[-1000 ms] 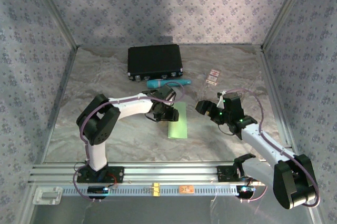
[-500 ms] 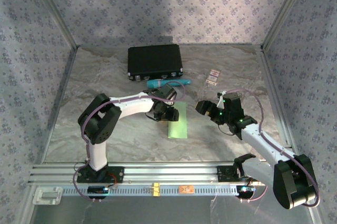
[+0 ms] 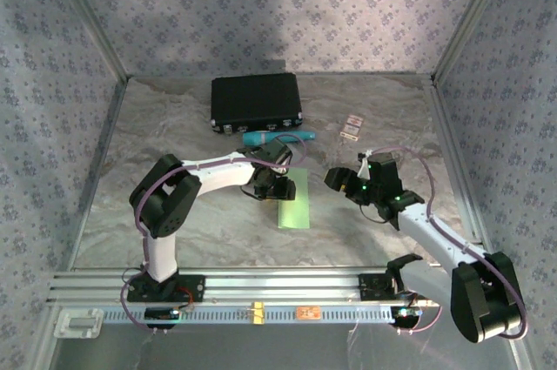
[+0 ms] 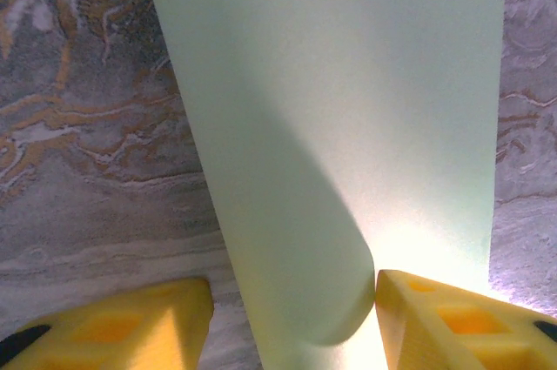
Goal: Fold a paper plane with a square sheet of paper (pick it up from the middle)
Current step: Hold the square sheet of paper at the center of the table.
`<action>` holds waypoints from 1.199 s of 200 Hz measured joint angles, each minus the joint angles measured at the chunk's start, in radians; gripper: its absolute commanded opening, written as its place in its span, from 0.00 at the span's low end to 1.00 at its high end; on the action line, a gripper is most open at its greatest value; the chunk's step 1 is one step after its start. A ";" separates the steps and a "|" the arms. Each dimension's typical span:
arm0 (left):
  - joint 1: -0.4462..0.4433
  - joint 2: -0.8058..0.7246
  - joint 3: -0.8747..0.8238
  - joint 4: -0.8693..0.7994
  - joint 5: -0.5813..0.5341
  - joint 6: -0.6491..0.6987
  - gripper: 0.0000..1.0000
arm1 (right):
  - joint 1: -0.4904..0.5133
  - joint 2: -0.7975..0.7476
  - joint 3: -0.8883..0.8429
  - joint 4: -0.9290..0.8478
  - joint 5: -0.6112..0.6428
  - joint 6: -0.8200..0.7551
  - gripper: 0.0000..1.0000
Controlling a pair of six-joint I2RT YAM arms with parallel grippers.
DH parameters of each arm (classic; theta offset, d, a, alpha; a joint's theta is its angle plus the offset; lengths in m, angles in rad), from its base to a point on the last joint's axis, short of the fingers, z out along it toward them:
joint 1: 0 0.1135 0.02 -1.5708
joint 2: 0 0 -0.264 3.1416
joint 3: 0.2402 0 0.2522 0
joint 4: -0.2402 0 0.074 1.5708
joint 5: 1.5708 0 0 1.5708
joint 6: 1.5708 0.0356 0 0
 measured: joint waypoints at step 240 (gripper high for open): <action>0.000 0.012 0.015 -0.019 -0.003 0.018 0.55 | 0.208 0.542 0.169 0.171 -0.080 0.003 0.00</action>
